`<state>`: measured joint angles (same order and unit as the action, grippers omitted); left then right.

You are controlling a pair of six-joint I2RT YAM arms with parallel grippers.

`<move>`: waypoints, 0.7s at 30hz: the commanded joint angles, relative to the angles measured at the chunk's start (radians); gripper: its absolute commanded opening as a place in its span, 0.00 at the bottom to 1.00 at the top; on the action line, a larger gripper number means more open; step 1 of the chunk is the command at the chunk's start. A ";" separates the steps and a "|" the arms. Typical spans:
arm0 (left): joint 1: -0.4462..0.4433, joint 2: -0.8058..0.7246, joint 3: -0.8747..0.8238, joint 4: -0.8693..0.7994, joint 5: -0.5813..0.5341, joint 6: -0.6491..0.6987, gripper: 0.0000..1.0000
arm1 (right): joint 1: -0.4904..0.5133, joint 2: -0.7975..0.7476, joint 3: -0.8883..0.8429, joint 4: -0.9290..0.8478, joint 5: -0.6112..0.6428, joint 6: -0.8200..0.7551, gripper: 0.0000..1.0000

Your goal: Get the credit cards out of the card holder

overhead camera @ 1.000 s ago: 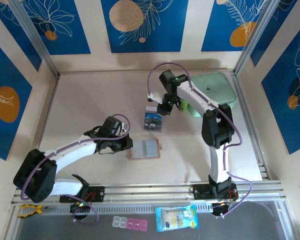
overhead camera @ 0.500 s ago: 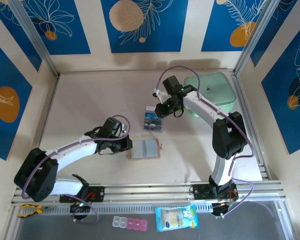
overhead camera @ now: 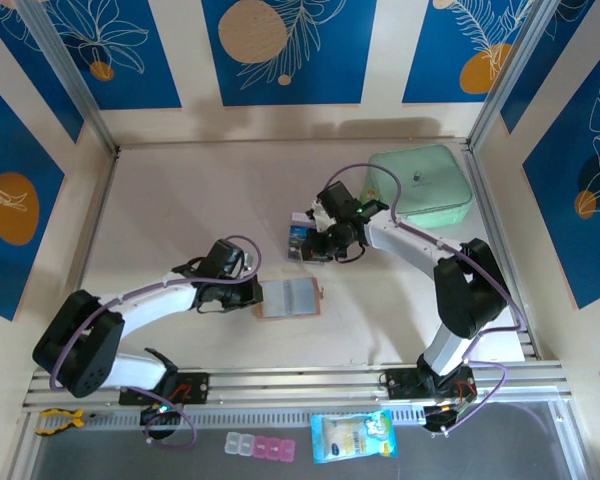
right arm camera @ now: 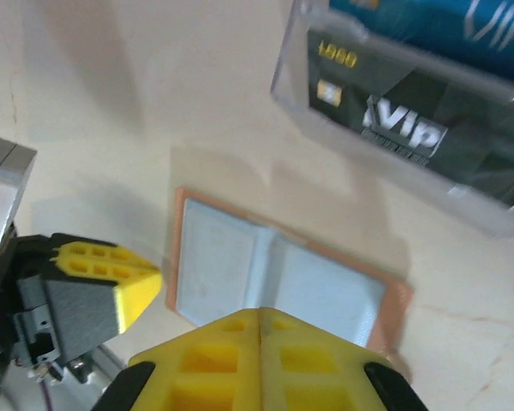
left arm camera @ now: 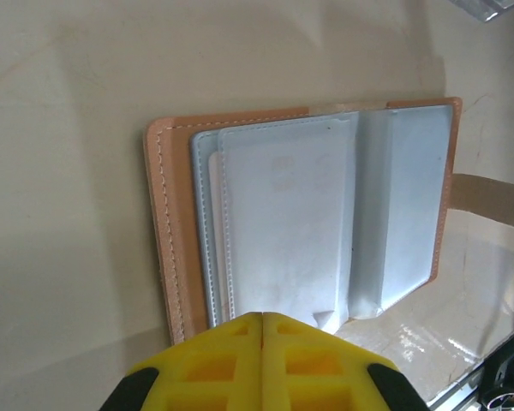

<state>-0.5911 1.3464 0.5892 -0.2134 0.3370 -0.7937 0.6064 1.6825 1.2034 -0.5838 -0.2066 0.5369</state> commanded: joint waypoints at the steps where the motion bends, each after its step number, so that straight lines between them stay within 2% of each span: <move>1: 0.008 0.015 -0.020 0.020 -0.013 0.018 0.02 | 0.033 -0.020 -0.038 0.013 -0.044 0.079 0.11; 7: 0.011 0.025 -0.025 0.020 -0.073 0.022 0.01 | 0.098 0.002 -0.035 0.010 -0.010 0.103 0.17; 14: 0.014 0.073 -0.022 0.038 -0.049 0.036 0.01 | 0.129 0.031 -0.025 0.017 -0.008 0.128 0.24; 21: 0.014 0.089 -0.038 0.043 -0.045 0.034 0.00 | 0.157 0.068 -0.022 0.059 -0.039 0.154 0.26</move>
<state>-0.5861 1.4181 0.5735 -0.1684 0.2943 -0.7757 0.7479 1.7298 1.1667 -0.5457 -0.2146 0.6640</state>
